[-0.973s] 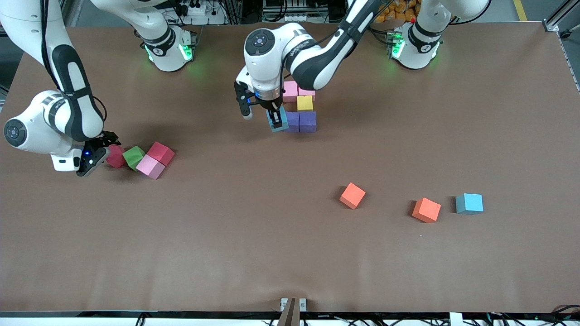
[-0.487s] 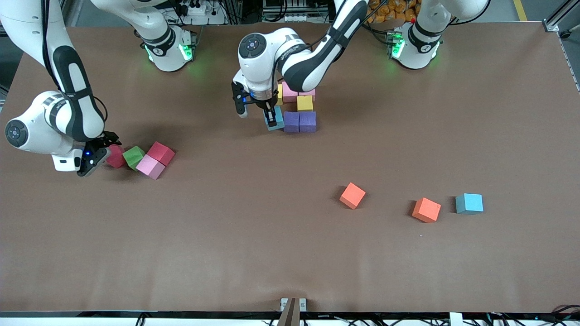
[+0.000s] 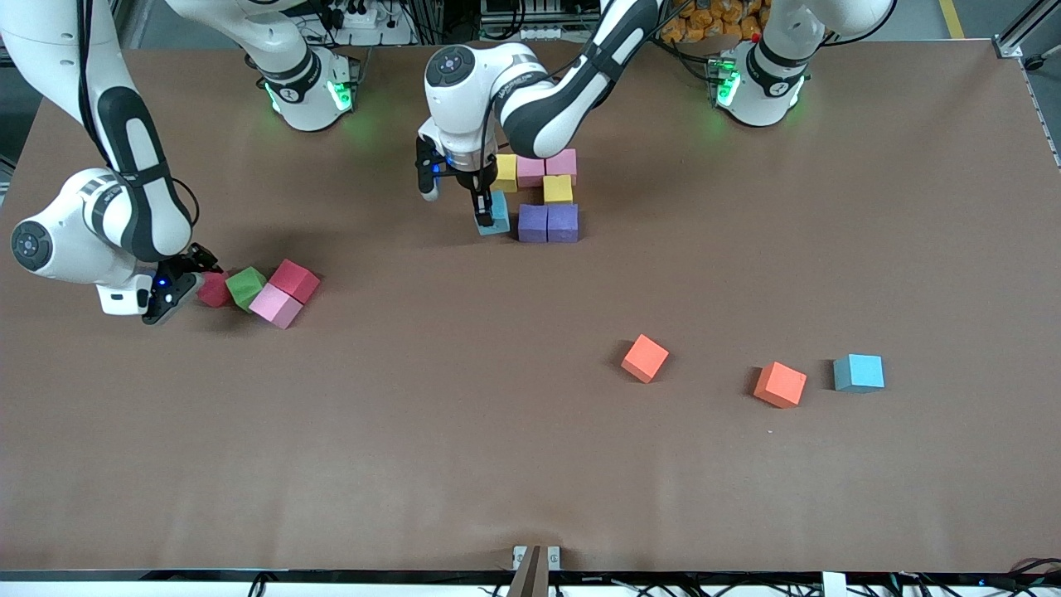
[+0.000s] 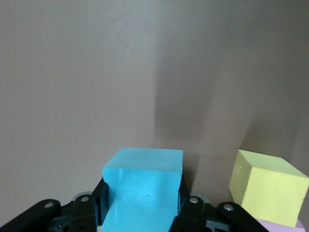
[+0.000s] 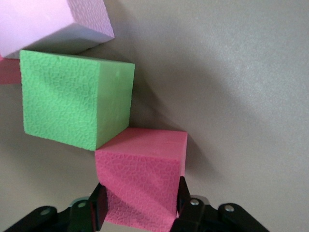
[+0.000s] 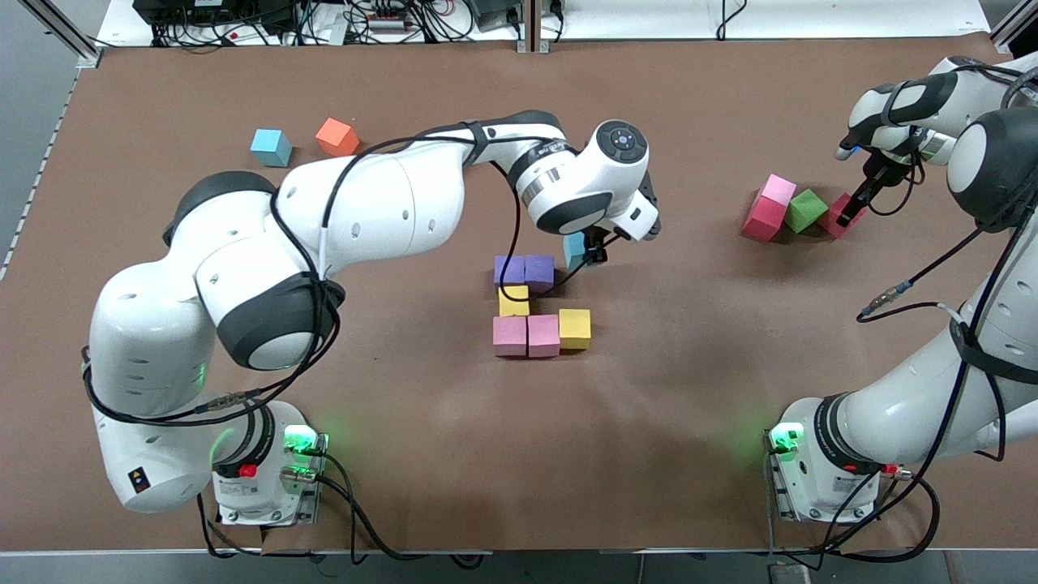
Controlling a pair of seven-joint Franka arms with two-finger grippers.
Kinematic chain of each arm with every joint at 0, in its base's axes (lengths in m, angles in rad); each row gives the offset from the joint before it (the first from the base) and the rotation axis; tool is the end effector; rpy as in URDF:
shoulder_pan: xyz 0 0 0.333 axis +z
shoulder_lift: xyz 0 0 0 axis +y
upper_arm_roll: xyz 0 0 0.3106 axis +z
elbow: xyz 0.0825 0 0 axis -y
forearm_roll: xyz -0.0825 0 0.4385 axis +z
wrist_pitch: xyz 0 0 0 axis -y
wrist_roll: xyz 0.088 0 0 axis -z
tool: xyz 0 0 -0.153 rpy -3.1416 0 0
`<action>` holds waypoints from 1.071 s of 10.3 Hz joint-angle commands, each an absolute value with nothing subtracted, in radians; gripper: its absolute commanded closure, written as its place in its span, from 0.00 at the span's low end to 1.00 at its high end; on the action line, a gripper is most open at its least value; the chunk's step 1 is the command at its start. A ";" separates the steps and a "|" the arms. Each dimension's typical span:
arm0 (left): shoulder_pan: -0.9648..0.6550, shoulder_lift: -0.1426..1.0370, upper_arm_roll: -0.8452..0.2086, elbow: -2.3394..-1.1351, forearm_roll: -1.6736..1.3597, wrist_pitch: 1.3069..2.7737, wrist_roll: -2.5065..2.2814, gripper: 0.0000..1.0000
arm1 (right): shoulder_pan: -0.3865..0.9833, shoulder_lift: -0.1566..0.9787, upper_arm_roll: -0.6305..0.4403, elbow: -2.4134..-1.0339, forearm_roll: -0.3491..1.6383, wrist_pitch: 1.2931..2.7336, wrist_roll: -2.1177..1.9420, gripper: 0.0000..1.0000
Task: Form number 2 with 11 blocks
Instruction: 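Grasp the pink block with the right gripper while the left gripper lowers cyan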
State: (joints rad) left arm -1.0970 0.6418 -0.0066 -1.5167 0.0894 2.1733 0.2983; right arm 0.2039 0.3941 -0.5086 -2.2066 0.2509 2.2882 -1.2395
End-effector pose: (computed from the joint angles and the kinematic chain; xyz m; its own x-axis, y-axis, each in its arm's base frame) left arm 0.3457 -0.6691 0.2065 0.1201 -0.9927 -0.0081 -0.9903 -0.1192 -0.0711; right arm 0.5137 -0.1722 0.1088 0.7146 0.6889 -0.1216 0.6594 -0.7214 -0.2116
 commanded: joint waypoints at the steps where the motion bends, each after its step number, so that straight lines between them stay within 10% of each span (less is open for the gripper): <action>1: -1.074 0.655 -0.038 -1.549 0.130 2.248 0.307 0.77 | 0.202 0.394 -0.499 -2.113 0.258 2.173 -1.239 0.83; 11: -1.019 0.653 -0.100 -1.637 0.190 2.325 0.305 0.77 | 0.324 0.388 -0.497 -1.910 0.256 2.019 -1.197 0.81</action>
